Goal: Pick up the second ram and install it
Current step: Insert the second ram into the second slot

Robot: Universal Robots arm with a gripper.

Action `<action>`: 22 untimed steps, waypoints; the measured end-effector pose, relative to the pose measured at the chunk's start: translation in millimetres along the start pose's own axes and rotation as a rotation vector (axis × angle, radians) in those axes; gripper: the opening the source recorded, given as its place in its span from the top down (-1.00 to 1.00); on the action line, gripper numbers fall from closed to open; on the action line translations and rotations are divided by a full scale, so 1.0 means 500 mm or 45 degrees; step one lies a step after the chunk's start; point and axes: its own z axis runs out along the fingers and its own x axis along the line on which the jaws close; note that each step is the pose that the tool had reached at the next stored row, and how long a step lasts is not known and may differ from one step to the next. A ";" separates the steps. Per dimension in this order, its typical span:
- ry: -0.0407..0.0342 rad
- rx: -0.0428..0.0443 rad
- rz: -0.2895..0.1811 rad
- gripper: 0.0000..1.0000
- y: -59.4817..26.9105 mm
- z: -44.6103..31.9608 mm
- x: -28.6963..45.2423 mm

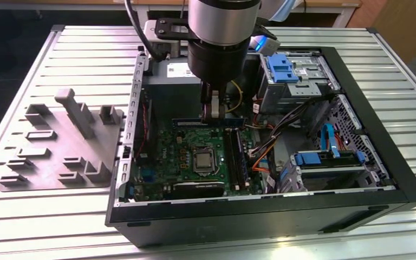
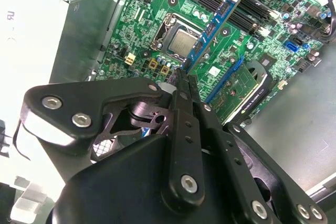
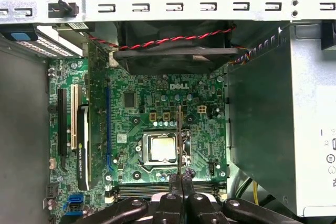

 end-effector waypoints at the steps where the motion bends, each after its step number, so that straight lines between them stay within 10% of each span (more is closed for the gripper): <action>1: 0.0000 0.000 0.000 0.77 0.000 0.000 0.000; 8: -0.0025 0.002 0.057 0.77 0.000 0.001 0.000; 22: -0.0185 0.012 0.450 0.77 0.000 0.005 0.000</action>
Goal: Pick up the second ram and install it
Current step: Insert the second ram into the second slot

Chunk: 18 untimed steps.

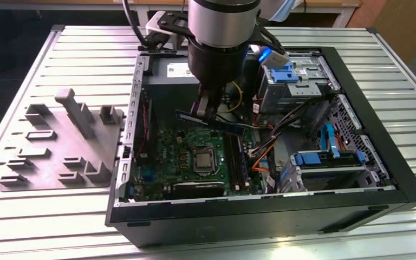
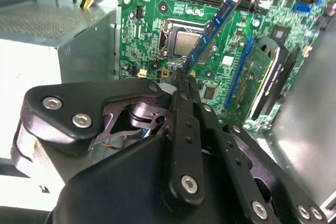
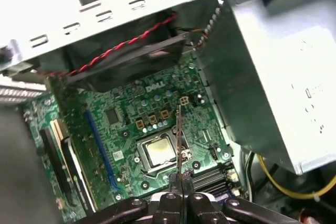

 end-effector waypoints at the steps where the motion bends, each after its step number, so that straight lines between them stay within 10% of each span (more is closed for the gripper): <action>1: -0.0009 0.001 0.023 0.77 0.000 0.000 0.000; 18: -0.0169 0.011 0.416 0.77 0.000 0.006 0.000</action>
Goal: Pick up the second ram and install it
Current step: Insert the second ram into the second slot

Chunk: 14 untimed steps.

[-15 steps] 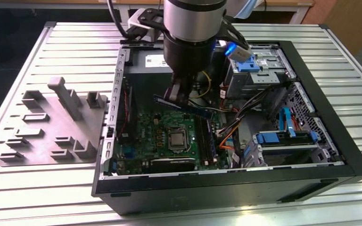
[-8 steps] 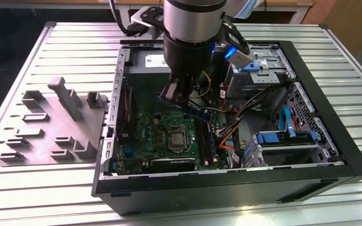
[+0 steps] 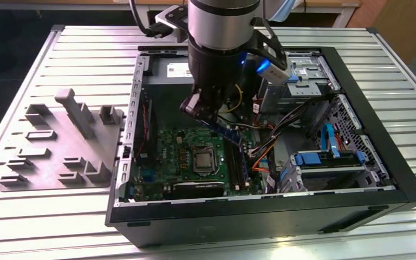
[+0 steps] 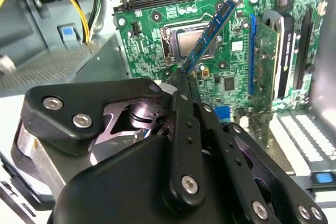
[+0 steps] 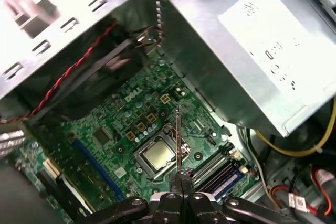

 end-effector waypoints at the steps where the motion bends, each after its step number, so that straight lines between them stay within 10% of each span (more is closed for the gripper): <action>1: -0.0009 0.001 0.023 0.77 0.000 0.000 0.000; 14: -0.0132 0.008 0.324 0.77 0.000 0.005 0.000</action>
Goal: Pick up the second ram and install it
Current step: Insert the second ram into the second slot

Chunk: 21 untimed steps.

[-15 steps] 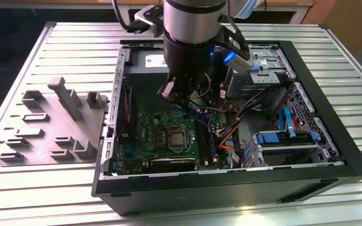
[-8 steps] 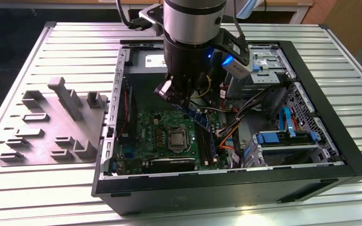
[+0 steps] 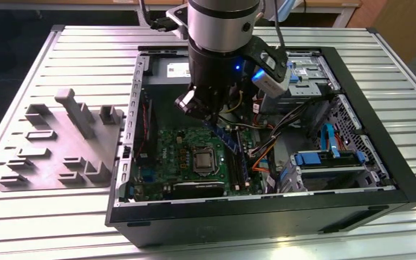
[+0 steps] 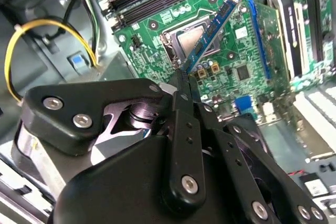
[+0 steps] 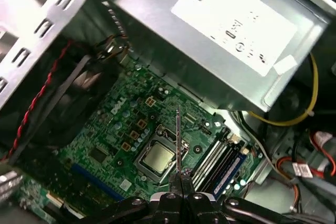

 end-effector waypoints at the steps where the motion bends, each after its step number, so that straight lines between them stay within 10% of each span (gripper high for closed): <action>1: -0.0010 0.001 0.023 0.77 0.000 0.000 0.000; 21: -0.0199 0.013 0.487 0.77 0.000 0.008 0.000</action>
